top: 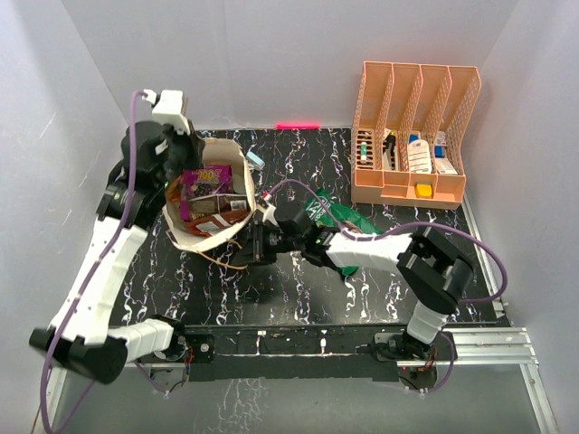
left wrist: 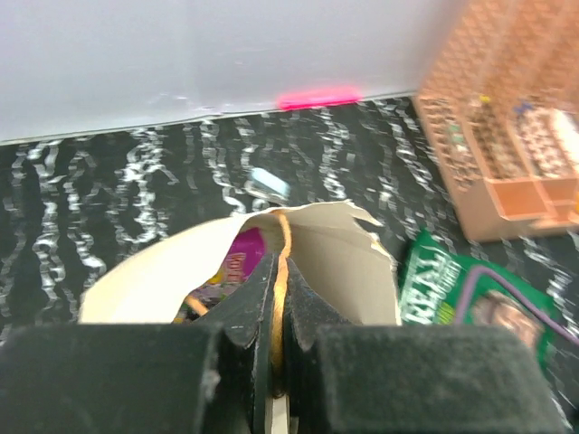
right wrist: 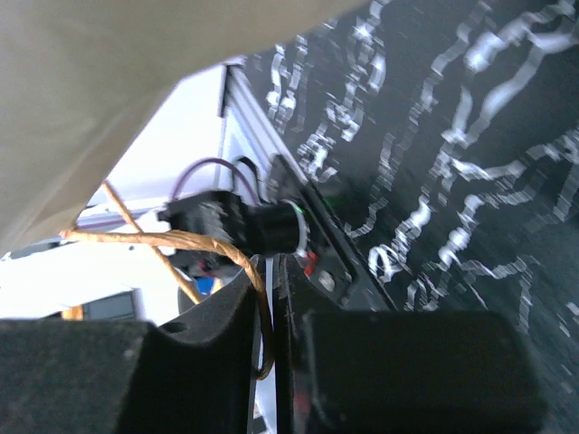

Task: Take the snacks out of the paper bag
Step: Adjust the paper bag at the center of the board.

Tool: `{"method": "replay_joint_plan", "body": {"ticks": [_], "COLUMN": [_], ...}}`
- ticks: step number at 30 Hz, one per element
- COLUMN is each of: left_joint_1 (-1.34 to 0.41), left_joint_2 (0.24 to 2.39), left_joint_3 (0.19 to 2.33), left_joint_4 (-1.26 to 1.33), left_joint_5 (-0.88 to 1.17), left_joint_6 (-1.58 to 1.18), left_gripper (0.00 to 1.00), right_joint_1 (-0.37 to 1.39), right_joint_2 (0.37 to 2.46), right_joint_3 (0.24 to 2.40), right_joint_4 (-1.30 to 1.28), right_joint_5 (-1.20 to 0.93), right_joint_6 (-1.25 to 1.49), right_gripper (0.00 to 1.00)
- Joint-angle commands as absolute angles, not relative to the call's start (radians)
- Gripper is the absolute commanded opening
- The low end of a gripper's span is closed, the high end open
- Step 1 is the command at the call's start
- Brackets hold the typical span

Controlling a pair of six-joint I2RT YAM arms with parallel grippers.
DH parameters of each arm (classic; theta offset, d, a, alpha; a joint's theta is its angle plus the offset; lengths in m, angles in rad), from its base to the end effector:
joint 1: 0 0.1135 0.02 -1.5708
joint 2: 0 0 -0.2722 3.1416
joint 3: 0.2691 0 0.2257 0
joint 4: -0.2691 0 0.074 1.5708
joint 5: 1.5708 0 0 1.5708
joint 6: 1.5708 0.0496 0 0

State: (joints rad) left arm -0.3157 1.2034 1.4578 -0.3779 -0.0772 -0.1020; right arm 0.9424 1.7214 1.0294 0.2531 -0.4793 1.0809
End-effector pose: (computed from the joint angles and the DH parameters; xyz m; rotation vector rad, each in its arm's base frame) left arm 0.2295 -0.0709 0.4652 0.1236 1.6955 -0.2471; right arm 0.2010 0.3156 0.2398 -0.2068 2.4349 1.6134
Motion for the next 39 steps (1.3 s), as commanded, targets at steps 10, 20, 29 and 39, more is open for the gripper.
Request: {"method": "replay_joint_plan", "body": {"ticks": [10,20,29,39], "left_joint_1": [-0.319,-0.319,-0.320,-0.320], "left_joint_2": [0.900,0.889,0.900,0.888], "left_joint_3": [1.265,1.260,1.285,1.286], "left_joint_4": [-0.454,-0.429,-0.487,-0.534], "left_joint_5": [0.310,0.425,0.392,0.383], "left_joint_6": [-0.253,-0.342,-0.351,-0.373], "left_gripper": [0.00,0.00,0.00,0.00], "right_joint_1": [0.940,0.940,0.939,0.940], "right_joint_2": [1.470,1.293,1.104,0.975], "right_joint_3": [0.750,0.780,0.873,0.890], "right_joint_4": [0.110,-0.136,-0.428,-0.275], "right_joint_5": [-0.364,-0.183,0.047,-0.059], "right_joint_6": [0.931,0.745,0.608,0.331], "right_gripper": [0.17,0.52,0.83,0.98]}}
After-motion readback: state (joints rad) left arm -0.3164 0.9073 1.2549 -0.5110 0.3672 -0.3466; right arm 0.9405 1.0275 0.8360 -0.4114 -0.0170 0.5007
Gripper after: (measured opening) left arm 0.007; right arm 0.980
